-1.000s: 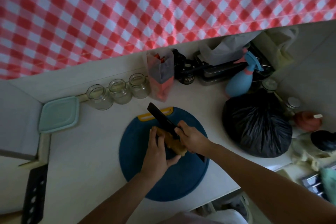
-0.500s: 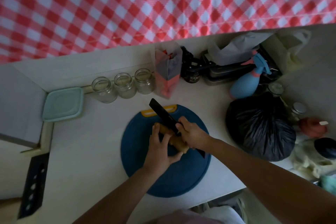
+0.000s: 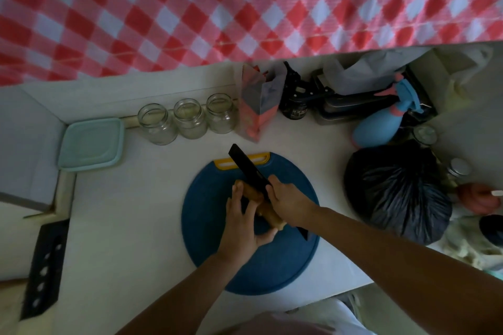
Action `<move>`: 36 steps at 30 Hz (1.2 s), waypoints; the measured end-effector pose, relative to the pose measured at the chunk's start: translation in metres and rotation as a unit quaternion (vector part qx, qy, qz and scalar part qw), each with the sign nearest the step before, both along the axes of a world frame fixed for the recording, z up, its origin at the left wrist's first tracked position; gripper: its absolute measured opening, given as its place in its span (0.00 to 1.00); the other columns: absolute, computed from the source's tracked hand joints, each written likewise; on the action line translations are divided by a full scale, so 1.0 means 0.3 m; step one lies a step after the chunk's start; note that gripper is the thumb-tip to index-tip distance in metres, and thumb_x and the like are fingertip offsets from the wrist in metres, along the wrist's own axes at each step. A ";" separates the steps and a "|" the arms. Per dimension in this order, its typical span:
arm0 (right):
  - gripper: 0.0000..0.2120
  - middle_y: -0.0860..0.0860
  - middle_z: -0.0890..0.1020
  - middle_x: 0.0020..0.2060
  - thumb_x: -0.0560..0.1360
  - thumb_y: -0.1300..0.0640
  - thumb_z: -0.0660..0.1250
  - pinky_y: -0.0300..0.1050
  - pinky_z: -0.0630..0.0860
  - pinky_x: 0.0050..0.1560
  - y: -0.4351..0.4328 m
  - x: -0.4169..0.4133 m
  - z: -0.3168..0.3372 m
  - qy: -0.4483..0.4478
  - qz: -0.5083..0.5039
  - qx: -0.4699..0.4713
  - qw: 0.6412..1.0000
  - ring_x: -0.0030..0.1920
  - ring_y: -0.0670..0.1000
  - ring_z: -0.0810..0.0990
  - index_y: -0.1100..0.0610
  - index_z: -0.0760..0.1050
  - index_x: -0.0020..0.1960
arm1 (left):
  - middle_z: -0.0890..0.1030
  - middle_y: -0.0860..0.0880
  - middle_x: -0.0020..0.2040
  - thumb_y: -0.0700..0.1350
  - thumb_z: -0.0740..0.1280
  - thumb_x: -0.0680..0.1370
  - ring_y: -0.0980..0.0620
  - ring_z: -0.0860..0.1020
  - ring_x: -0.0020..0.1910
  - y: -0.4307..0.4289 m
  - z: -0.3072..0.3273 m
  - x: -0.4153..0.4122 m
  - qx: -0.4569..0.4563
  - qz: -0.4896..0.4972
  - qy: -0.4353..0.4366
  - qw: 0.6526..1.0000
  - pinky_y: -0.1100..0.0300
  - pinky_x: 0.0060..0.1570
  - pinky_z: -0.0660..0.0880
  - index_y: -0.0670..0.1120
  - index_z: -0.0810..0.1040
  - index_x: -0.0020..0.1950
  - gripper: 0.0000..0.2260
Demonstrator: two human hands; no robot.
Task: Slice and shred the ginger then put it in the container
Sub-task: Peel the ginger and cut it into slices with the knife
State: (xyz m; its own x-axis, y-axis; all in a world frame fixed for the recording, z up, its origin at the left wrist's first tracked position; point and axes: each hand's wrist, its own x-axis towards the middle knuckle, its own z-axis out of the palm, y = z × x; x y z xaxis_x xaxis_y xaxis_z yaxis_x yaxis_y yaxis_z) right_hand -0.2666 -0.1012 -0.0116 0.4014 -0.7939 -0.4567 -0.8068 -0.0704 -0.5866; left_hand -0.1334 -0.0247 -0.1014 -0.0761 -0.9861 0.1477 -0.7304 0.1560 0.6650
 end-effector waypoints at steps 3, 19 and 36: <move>0.07 0.50 0.70 0.36 0.85 0.55 0.49 0.44 0.71 0.34 0.000 0.011 0.017 0.038 0.041 -0.015 0.998 0.31 0.51 0.70 0.57 0.61 0.51 | 0.57 0.38 0.74 0.61 0.67 0.68 0.44 0.49 0.75 -0.001 -0.004 -0.001 -0.003 0.005 0.008 1.000 0.33 0.65 0.64 0.49 0.69 0.65 0.30; 0.08 0.49 0.71 0.33 0.83 0.51 0.53 0.39 0.64 0.26 0.023 0.039 -0.046 0.130 0.023 -0.039 0.990 0.29 0.47 0.71 0.56 0.61 0.53 | 0.59 0.33 0.73 0.63 0.65 0.68 0.38 0.53 0.74 0.005 -0.001 -0.004 -0.013 0.004 -0.063 0.998 0.39 0.68 0.61 0.46 0.68 0.63 0.30; 0.13 0.49 0.68 0.34 0.80 0.53 0.58 0.42 0.63 0.30 -0.019 0.045 0.024 0.278 0.179 -0.080 0.940 0.30 0.48 0.66 0.61 0.67 0.59 | 0.57 0.31 0.73 0.63 0.68 0.66 0.35 0.53 0.74 0.004 -0.010 -0.008 -0.026 0.002 -0.058 0.998 0.37 0.67 0.62 0.45 0.68 0.62 0.32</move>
State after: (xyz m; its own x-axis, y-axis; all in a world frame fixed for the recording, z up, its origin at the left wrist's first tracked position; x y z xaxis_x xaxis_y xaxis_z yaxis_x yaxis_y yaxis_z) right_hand -0.2531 -0.1068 -0.0044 0.3913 -0.7294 -0.5611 -0.8930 -0.4482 -0.0401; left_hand -0.1357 -0.0236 -0.1045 -0.0914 -0.9775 0.1899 -0.8023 0.1853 0.5674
